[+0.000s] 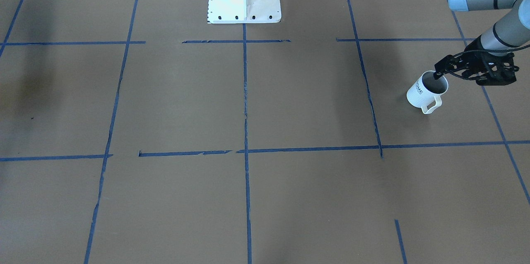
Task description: Left arm hands cup to right arm to dump lemon
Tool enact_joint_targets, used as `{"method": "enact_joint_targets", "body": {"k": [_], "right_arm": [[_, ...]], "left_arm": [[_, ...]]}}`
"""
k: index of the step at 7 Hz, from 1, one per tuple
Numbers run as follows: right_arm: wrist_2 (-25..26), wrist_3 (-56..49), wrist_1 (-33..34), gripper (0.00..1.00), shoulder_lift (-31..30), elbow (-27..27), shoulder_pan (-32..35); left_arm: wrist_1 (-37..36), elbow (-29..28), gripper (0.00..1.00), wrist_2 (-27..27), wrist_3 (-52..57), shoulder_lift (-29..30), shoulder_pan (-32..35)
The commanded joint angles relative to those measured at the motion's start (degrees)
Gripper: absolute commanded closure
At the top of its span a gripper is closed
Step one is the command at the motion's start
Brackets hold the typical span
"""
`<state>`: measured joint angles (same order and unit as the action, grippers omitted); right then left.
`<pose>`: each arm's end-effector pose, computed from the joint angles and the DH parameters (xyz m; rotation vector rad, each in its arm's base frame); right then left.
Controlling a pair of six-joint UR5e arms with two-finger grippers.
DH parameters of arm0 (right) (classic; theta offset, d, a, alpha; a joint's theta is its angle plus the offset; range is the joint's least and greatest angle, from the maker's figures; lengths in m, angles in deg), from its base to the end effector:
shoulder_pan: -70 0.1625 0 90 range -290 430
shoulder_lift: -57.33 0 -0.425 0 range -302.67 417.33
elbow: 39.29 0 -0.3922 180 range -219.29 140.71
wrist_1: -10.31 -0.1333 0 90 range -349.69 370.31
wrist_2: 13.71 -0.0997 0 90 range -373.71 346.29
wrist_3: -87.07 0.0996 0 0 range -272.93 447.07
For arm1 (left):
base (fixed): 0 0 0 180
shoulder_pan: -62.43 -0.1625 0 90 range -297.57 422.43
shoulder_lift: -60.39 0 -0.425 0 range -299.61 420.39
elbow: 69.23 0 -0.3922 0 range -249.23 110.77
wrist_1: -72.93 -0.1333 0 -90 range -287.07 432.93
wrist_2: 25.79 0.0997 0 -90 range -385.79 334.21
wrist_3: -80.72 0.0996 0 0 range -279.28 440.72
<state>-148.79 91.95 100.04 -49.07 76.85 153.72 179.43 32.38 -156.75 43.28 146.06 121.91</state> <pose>0.0212 -0.3816 0.5558 0.0885 -0.7973 -0.0918 0.1844 -0.4468 0.5652 -0.0643 0.8053 0.0342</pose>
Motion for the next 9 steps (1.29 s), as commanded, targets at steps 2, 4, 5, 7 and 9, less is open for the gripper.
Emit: {"method": "enact_joint_targets", "body": {"k": [2, 4, 5, 7, 9], "right_arm": [[0.00, -0.04, 0.09, 0.00, -0.03, -0.04, -0.05], [0.00, 0.05, 0.09, 0.00, 0.05, -0.04, -0.05], [-0.09, 0.05, 0.09, 0.00, -0.03, -0.04, -0.05], [-1.92, 0.57, -0.09, 0.00, 0.14, 0.14, -0.05], [-4.74, 6.08, -4.01, 0.00, 2.84, 0.93, -2.75]], "left_arm": [[0.02, -5.27, 0.42, -0.17, -0.08, 5.03, -0.51], [0.03, -4.76, 0.94, -0.17, -0.26, 4.94, -0.33], [0.03, -3.98, 1.00, -0.17, -1.48, 4.85, -0.33], [-0.76, 0.66, 1.00, 0.09, -6.91, 5.20, -0.50], [-2.95, 4.54, 1.00, 0.70, -8.25, 11.23, -0.59]]}}
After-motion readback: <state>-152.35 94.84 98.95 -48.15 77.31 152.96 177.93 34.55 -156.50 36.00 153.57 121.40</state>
